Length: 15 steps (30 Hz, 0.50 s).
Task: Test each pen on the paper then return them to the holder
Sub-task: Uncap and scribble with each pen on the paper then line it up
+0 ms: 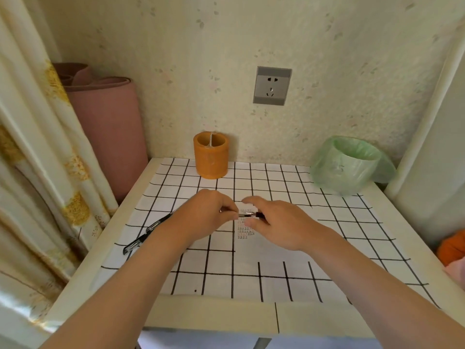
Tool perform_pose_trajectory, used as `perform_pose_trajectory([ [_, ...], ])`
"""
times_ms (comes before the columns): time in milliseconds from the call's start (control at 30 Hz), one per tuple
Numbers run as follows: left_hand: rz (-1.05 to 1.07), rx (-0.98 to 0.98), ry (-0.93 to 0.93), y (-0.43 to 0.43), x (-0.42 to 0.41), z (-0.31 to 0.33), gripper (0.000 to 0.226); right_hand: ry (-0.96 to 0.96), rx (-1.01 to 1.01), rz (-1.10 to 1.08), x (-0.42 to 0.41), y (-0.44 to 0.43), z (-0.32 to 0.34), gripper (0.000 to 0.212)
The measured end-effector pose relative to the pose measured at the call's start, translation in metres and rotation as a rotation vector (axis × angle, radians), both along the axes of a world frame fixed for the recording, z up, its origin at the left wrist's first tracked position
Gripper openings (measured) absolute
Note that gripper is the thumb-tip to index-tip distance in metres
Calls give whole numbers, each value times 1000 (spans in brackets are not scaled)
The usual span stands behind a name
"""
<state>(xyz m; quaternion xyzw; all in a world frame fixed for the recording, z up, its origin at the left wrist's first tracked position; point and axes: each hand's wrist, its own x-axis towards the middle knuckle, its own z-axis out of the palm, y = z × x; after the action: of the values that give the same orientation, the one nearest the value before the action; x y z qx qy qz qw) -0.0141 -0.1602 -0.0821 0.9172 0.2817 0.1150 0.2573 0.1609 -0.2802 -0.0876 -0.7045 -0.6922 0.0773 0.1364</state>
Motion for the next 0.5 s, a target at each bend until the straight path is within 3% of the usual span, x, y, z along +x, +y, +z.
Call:
perform_pose_trajectory([
  [133, 26, 62, 88, 8, -5, -3, 11, 390, 80, -107, 14, 0, -7, 31],
  [267, -46, 66, 262, 11, -3, -10, 19, 1023, 103, -237, 13, 1, -16, 46],
  [333, -60, 81, 326, 12, -2, -14, 23, 1239, 60, -254, 10, 2, -20, 48],
  [400, -83, 92, 381, 13, -1, -15, 31, 1276, 34, -254, 9, 2, -27, 51],
  [500, -100, 67, 365, 12, -1, -15, 47, 1136, 69, -221, 7, 0, -39, 33],
])
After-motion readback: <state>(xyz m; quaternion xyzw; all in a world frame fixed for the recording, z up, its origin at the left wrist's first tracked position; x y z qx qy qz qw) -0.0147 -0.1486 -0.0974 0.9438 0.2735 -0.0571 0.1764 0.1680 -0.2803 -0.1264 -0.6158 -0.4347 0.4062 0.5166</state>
